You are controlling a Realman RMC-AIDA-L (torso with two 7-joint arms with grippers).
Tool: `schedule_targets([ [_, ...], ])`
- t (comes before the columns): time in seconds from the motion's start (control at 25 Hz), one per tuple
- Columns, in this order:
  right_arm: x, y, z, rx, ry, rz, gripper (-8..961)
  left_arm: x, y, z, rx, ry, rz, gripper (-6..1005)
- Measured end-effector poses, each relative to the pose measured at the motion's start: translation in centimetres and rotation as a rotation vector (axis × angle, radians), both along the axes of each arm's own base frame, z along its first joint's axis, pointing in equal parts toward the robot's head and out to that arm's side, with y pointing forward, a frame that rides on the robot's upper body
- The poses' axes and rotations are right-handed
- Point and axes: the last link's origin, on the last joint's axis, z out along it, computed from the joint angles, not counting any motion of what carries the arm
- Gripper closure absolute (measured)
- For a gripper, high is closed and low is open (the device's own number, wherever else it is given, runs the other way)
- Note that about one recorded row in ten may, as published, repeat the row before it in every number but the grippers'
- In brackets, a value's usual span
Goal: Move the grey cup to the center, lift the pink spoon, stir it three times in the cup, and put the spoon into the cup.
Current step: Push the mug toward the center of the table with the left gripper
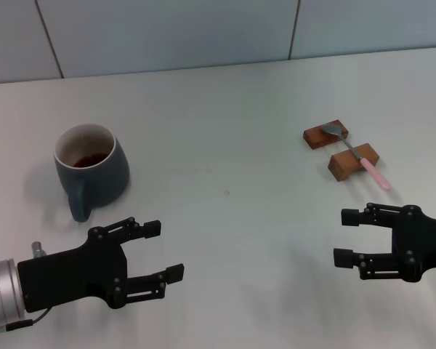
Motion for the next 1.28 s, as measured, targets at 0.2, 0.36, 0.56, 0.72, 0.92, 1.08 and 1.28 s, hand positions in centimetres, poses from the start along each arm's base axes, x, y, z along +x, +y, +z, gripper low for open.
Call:
schedule_targets([
  [0.2, 0.0, 0.0, -0.1, -0.002, 0.000, -0.001, 133, 0.0, 0.0, 0.0, 0.001, -0.001, 0.001, 173],
  [0.36, 0.0, 0.0, -0.1, -0.003, 0.001, -0.001, 133, 0.1, -0.2, 0.1, -0.002, -0.011, -0.006, 188],
  [0.56, 0.0, -0.1, -0.1, -0.003, 0.000, -0.002, 133, 0.2, -0.4, 1.8, 0.087, -0.072, -0.049, 206],
  [0.72, 0.1, -0.2, -0.1, -0.003, 0.001, -0.006, 133, -0.5, -0.1, 4.7, 0.277, -0.165, -0.018, 221],
  [0.92, 0.1, -0.2, -0.1, -0.004, 0.002, -0.008, 133, -2.8, 1.2, 7.4, 0.548, -0.170, 0.093, 239],
  [1.08, 0.1, -0.1, -0.1, -0.004, 0.002, -0.004, 133, -5.1, 2.0, 8.4, 0.803, -0.134, 0.198, 253],
  [1.28, 0.0, -0.1, -0.1, -0.005, 0.003, -0.004, 133, -7.0, 2.4, 7.4, 1.045, 0.045, 0.236, 271],
])
